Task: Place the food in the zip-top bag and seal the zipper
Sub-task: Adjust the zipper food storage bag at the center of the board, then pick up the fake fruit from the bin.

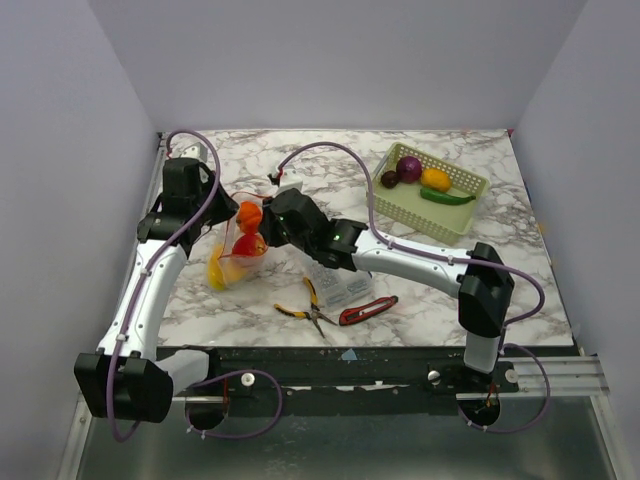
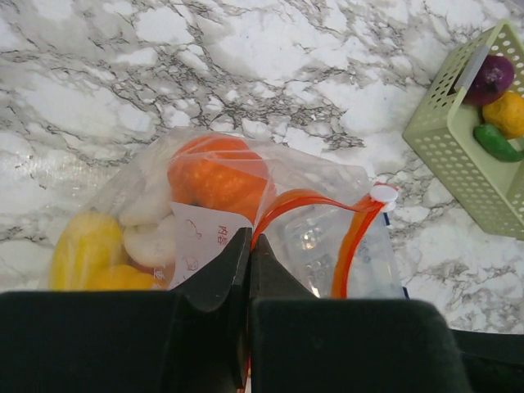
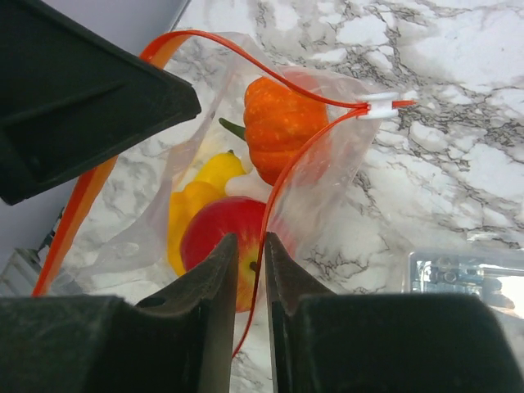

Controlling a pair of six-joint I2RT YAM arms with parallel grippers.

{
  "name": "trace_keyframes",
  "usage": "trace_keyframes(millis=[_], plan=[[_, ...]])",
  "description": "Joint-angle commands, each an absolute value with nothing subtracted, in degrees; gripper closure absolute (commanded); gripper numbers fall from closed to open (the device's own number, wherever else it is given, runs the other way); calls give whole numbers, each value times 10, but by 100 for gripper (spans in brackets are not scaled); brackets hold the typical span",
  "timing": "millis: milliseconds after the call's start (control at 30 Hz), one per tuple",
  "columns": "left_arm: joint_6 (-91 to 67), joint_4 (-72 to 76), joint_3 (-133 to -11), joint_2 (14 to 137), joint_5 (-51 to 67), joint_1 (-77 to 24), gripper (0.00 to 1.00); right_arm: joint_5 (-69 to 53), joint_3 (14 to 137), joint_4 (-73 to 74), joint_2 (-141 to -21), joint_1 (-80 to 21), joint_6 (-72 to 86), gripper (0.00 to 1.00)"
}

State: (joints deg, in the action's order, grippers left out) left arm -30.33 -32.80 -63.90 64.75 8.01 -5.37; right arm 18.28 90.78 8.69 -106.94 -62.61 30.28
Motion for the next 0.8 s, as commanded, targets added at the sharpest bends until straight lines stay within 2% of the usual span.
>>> trace_keyframes(millis=[0, 200, 267, 533, 767], plan=[[-270, -307, -628, 655, 84, -57, 100, 192, 915, 109, -1035, -620, 296, 72], [-267, -294, -613, 646, 105, -57, 100, 257, 895, 131, -974, -603, 263, 43], [-266, -292, -610, 642, 107, -57, 100, 279, 877, 130, -950, -582, 254, 37], [-269, -290, -606, 636, 115, -57, 100, 288, 760, 103, -847, -416, 258, 23], [-273, -288, -606, 636, 121, -57, 100, 196, 682, 70, -844, -222, 352, 22]])
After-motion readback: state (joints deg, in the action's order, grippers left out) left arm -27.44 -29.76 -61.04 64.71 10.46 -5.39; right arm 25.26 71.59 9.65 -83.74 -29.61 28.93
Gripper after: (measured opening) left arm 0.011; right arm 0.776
